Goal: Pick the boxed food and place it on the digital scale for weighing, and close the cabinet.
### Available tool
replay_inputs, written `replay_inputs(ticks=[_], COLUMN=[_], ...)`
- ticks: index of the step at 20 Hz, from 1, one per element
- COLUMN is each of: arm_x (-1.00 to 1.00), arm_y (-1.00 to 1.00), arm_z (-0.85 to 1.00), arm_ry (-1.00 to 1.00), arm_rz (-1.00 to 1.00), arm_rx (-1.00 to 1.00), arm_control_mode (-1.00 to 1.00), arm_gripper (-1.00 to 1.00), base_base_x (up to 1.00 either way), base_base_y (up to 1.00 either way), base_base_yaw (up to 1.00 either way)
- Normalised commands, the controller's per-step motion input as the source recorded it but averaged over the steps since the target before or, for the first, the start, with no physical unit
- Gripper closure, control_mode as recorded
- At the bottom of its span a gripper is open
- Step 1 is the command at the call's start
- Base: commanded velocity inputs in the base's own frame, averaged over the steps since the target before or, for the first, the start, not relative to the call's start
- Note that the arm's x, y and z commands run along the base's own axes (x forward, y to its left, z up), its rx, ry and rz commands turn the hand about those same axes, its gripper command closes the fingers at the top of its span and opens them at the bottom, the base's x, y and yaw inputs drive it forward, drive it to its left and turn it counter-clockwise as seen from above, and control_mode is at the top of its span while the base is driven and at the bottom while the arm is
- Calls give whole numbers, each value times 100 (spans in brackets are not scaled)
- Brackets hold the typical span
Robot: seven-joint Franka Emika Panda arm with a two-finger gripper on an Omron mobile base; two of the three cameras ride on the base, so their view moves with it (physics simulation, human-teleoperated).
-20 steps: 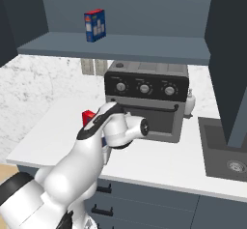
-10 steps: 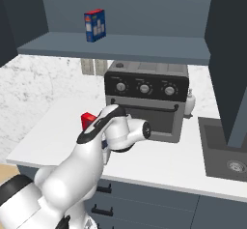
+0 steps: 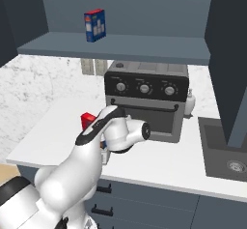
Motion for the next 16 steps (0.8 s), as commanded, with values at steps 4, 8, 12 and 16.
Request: replay_inputs(ticks=[4,8,12,16], arm_x=[-9,-21,-43,-64], arm_y=[-38,-50,-59,-44], arm_z=[0,0,0,16], arm_ry=[-8,-15,-17,-30], arm_rz=[0,0,0,-1], arm_rx=[2,5,11,17], arm_control_mode=[-100,-100,-100,-100], arm_gripper=[-100,-100,-100,-100], base_base_x=[0,0,0,0], base_base_y=[0,0,0,0], base_base_yaw=[0,0,0,0])
